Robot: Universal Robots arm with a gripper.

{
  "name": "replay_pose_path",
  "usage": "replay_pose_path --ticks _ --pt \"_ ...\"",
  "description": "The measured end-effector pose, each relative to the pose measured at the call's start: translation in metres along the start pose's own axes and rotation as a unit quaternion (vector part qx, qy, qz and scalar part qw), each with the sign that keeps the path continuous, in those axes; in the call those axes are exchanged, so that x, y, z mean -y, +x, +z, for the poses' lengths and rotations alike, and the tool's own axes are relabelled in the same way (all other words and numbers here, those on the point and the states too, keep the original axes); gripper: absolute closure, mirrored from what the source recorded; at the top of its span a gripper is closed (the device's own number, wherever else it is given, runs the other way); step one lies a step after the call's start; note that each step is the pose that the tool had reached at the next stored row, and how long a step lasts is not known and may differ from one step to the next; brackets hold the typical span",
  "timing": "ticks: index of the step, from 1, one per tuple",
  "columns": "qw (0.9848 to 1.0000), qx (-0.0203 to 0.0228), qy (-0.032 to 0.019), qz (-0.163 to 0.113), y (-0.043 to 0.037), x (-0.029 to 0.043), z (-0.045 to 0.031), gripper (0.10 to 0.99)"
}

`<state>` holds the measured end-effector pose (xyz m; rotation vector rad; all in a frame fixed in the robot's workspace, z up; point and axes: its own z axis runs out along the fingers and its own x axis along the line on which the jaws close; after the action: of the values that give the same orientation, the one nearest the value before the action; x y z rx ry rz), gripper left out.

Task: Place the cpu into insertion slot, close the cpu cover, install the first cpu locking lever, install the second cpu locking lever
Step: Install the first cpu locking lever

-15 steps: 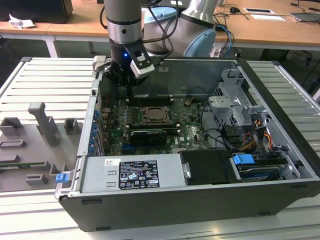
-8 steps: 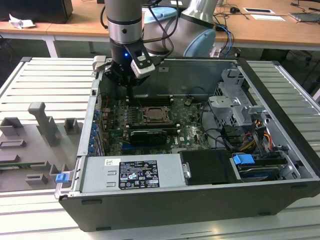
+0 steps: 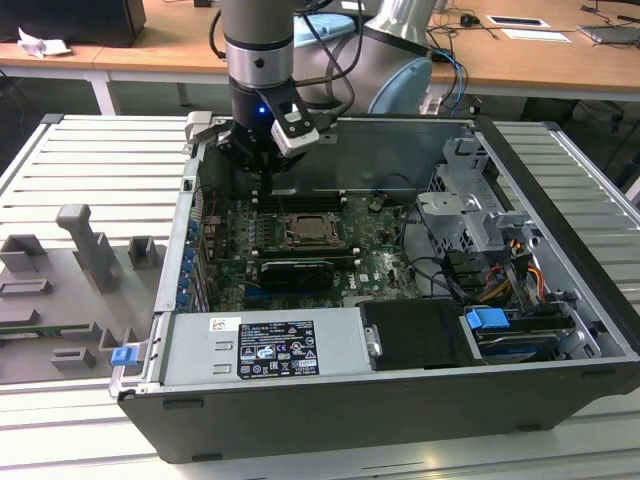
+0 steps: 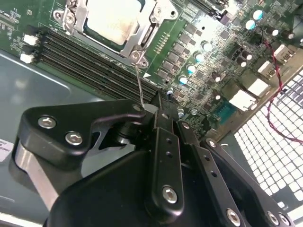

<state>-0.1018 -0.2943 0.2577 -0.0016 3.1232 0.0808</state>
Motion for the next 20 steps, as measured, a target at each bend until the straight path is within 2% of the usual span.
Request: replay_pose_path --ticks 6,7,8,9,10,11,14,20 --pt "1.0 0.0 0.0 0.0 -0.0275 0.0001 0.0016 0.98" --pt "1.0 0.0 0.0 0.0 -0.0346 0.0001 0.0022 0.98" --pt "1.0 0.0 -0.0023 0.0 -0.0399 0.0002 0.0026 0.98" --pt "1.0 0.0 -0.006 0.0 -0.0419 0.0003 0.0027 0.98" --pt "0.9999 0.0 -0.0128 0.0 -0.0441 0.0002 0.003 0.98" --pt "0.9998 0.0 -0.0175 0.0 -0.0446 0.0004 0.0037 0.98" --pt "0.9998 0.0022 -0.0178 -0.004 -0.0449 0.0008 0.0081 0.98" --pt "0.9998 0.0022 -0.0196 -0.004 -0.0449 0.0009 0.0091 0.98"
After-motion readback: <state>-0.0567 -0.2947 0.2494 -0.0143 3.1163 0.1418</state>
